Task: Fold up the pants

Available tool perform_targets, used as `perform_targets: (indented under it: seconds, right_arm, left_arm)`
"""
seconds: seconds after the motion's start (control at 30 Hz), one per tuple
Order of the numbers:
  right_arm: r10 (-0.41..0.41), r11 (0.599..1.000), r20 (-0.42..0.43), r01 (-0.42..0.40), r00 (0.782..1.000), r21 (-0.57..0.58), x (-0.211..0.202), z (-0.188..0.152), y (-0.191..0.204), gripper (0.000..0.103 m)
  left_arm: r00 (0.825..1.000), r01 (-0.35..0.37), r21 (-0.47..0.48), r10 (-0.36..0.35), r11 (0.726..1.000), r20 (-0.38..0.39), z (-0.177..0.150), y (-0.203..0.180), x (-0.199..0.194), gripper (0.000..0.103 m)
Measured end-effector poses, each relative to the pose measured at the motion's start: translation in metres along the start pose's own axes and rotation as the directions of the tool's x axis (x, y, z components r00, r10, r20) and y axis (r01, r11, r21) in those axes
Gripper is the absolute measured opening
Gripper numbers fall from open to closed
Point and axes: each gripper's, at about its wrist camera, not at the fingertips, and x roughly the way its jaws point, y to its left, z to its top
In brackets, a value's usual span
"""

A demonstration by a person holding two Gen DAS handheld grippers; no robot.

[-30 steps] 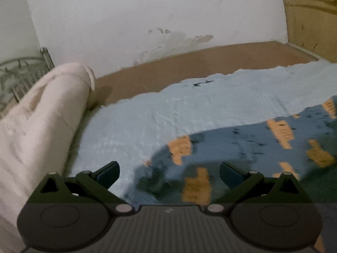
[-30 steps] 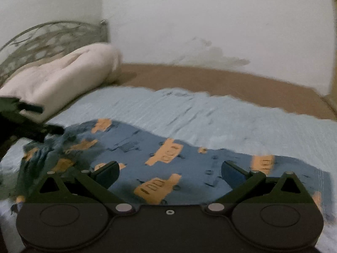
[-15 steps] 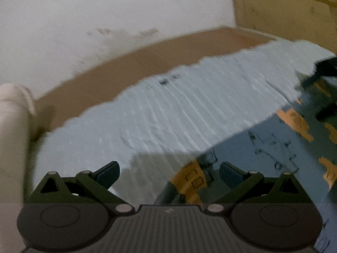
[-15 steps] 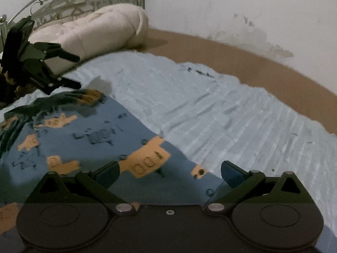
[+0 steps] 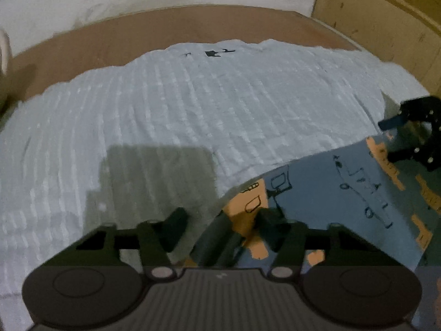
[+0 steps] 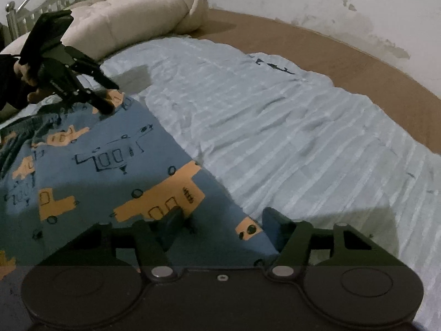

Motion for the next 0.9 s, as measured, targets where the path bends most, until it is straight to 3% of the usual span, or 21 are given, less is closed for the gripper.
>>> perform_targets:
  seconds: [0.03, 0.07, 0.1, 0.13, 0.17, 0.23, 0.27, 0.43, 0.6, 0.7, 0.9]
  right_arm:
    - [0.001, 1.000, -0.005, -0.001, 1.000, 0.001, 0.001, 0.001, 0.000, 0.065]
    - [0.002, 1.000, -0.012, -0.002, 1.000, -0.002, 0.003, 0.002, 0.000, 0.064]
    - [0.005, 1.000, -0.020, -0.005, 1.000, -0.009, 0.004, 0.003, 0.001, 0.056]
    - [0.012, 1.000, -0.028, -0.013, 1.000, -0.016, 0.006, 0.004, 0.004, 0.042]
    - [0.017, 1.000, -0.033, -0.018, 0.999, -0.022, 0.006, 0.005, 0.007, 0.035]
    - [0.006, 0.999, -0.040, -0.008, 0.999, -0.042, 0.006, 0.006, 0.015, 0.008]
    - [-0.014, 0.998, -0.037, 0.012, 0.999, -0.057, 0.005, 0.007, 0.019, 0.004]
    - [-0.117, 0.989, 0.017, 0.118, 0.993, -0.086, -0.008, 0.018, 0.031, 0.001]
    - [-0.258, 0.956, 0.134, 0.273, 0.957, -0.107, -0.015, 0.035, 0.044, 0.000]
    - [-0.311, 0.938, 0.173, 0.331, 0.935, -0.105, -0.016, 0.039, 0.052, 0.000]
    - [-0.335, 0.925, 0.243, 0.366, 0.910, -0.097, -0.047, 0.026, 0.071, 0.000]
  left_arm:
    - [1.000, 0.013, 0.004, -0.013, 1.000, 0.000, 0.000, -0.001, -0.001, 0.046]
    - [1.000, 0.022, 0.014, -0.022, 1.000, -0.004, -0.001, -0.003, -0.001, 0.032]
    - [1.000, 0.022, 0.021, -0.022, 1.000, -0.008, -0.001, -0.006, -0.002, 0.017]
    - [1.000, 0.011, 0.024, -0.011, 1.000, -0.012, -0.002, -0.009, -0.002, 0.012]
    - [1.000, -0.008, 0.033, 0.008, 0.999, -0.008, -0.003, -0.013, -0.003, 0.006]
    - [0.998, -0.056, 0.049, 0.055, 0.997, 0.014, -0.003, -0.024, -0.007, 0.003]
    - [0.996, -0.083, 0.055, 0.081, 0.995, 0.032, -0.004, -0.029, -0.011, 0.002]
    - [0.972, -0.212, 0.068, 0.203, 0.975, 0.116, -0.001, -0.046, -0.027, 0.002]
    - [0.938, -0.281, -0.006, 0.276, 0.960, 0.207, 0.004, -0.041, -0.042, 0.002]
    - [0.931, -0.277, -0.040, 0.279, 0.960, 0.237, 0.001, -0.038, -0.050, 0.002]
    - [0.918, -0.256, 0.002, 0.243, 0.967, 0.313, -0.019, -0.051, -0.084, 0.002]
